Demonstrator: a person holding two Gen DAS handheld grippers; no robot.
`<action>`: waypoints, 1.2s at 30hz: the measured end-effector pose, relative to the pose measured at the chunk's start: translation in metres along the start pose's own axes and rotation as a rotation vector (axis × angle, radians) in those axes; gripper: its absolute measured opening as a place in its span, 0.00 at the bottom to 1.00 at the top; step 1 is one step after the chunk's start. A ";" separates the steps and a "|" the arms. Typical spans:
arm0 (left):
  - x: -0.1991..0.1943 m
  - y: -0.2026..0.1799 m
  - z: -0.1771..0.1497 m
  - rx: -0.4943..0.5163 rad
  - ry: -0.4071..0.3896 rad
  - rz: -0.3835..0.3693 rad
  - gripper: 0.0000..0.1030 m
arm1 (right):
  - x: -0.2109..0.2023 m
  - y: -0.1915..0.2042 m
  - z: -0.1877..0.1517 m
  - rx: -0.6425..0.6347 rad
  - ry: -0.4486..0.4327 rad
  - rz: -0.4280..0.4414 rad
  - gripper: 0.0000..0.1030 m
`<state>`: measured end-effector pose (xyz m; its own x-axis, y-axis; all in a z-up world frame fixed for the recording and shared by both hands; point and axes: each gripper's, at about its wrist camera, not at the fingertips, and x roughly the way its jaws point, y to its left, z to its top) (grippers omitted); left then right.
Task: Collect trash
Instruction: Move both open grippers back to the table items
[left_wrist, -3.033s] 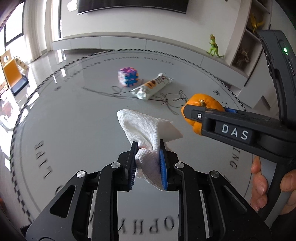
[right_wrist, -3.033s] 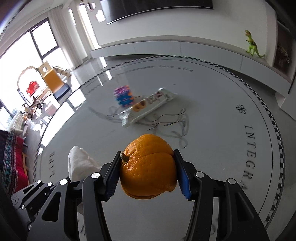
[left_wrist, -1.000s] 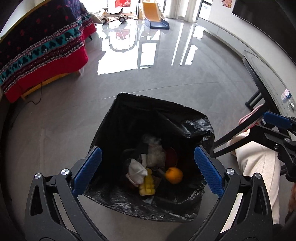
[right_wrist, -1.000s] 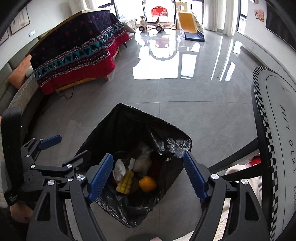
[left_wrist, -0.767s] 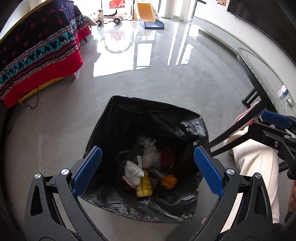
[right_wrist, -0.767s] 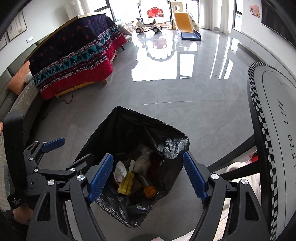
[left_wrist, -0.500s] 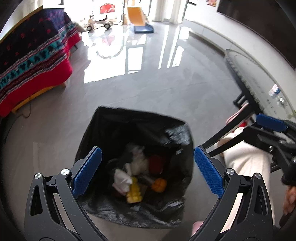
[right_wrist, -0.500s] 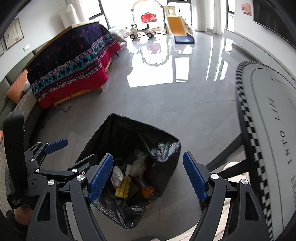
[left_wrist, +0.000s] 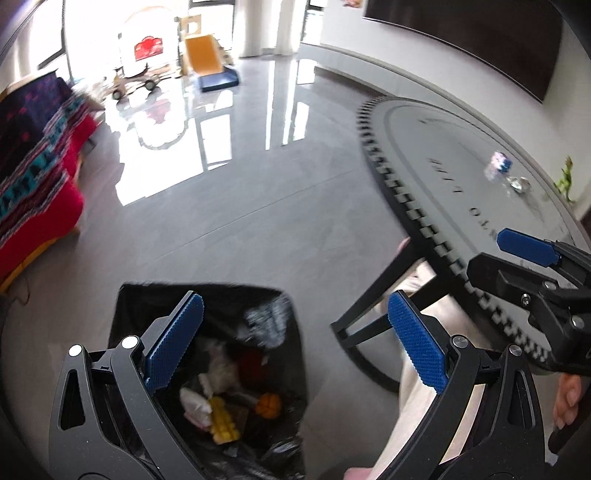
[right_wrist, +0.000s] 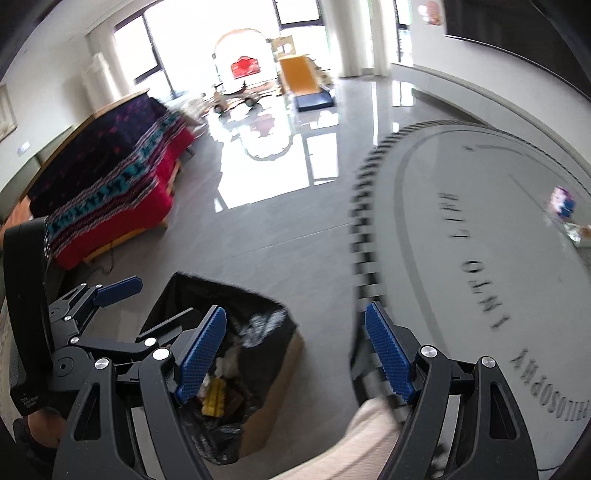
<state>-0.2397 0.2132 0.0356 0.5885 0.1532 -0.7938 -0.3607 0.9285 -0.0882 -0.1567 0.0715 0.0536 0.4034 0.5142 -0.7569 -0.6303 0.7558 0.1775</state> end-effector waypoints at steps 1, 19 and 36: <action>0.001 -0.006 0.003 0.010 0.000 -0.007 0.94 | -0.002 -0.008 0.001 0.013 -0.004 -0.009 0.76; 0.066 -0.169 0.078 0.269 0.020 -0.144 0.94 | -0.026 -0.189 0.013 0.284 -0.064 -0.224 0.76; 0.143 -0.278 0.143 0.326 0.058 -0.212 0.94 | -0.020 -0.337 0.040 0.505 -0.066 -0.409 0.76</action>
<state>0.0483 0.0248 0.0321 0.5799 -0.0643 -0.8121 0.0190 0.9977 -0.0654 0.0742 -0.1772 0.0340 0.5951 0.1564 -0.7883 -0.0349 0.9850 0.1691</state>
